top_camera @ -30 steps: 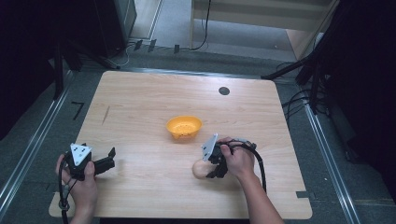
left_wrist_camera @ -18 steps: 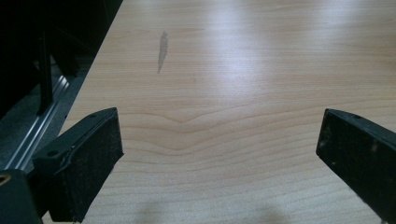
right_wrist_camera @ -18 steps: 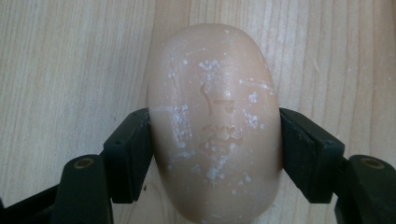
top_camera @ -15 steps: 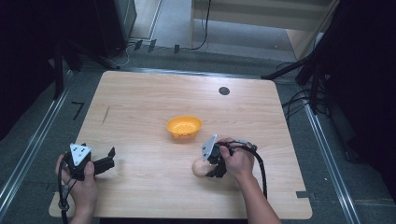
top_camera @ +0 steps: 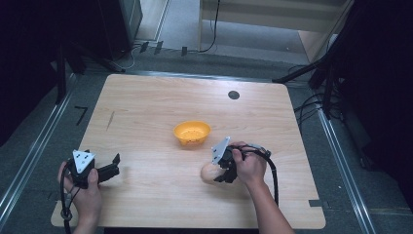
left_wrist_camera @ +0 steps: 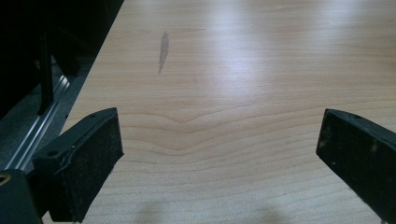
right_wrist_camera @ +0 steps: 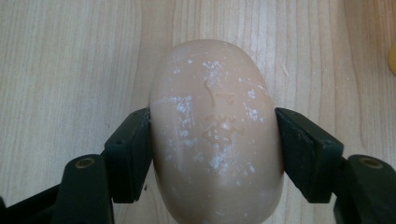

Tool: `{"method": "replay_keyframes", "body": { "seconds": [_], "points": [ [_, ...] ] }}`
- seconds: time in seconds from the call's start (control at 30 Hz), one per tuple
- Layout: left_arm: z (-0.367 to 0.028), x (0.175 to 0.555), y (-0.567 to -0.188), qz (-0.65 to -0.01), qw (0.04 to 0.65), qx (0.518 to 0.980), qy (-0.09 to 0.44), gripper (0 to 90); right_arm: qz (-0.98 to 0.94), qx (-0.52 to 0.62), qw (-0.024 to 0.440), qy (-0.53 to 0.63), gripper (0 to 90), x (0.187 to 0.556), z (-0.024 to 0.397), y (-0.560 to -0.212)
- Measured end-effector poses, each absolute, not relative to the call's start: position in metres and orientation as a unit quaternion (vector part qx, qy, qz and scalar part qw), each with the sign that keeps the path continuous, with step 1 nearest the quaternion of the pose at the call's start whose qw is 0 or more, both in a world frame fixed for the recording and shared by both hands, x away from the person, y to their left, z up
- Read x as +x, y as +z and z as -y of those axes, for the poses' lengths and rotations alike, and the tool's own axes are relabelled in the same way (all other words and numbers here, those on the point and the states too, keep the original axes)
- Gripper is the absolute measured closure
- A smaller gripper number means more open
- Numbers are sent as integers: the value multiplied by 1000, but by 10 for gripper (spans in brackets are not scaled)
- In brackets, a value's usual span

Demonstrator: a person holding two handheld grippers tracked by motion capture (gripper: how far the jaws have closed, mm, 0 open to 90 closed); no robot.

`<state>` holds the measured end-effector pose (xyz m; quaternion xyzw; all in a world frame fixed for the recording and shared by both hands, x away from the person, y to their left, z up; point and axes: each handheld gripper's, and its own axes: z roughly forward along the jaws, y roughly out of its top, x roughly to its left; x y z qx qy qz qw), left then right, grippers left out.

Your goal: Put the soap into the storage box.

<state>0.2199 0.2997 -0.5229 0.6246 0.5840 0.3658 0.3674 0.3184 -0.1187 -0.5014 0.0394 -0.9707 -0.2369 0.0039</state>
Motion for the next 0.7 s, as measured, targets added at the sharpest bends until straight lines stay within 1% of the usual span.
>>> {"method": "replay_keyframes", "body": {
  "seconds": [0.13, 0.37, 0.7],
  "points": [
    [-300, 220, -523, -584, 367, 624, 366, 7, 971, 36, 11, -238, 327, 319, 119, -501],
    [-300, 220, -523, -584, 367, 625, 366, 7, 969, 28, 10, -247, 327, 322, 121, -498],
    [-299, 220, -523, -584, 367, 624, 367, 7, 967, 27, -4, -254, 328, 328, 123, -485]
  ]
}}
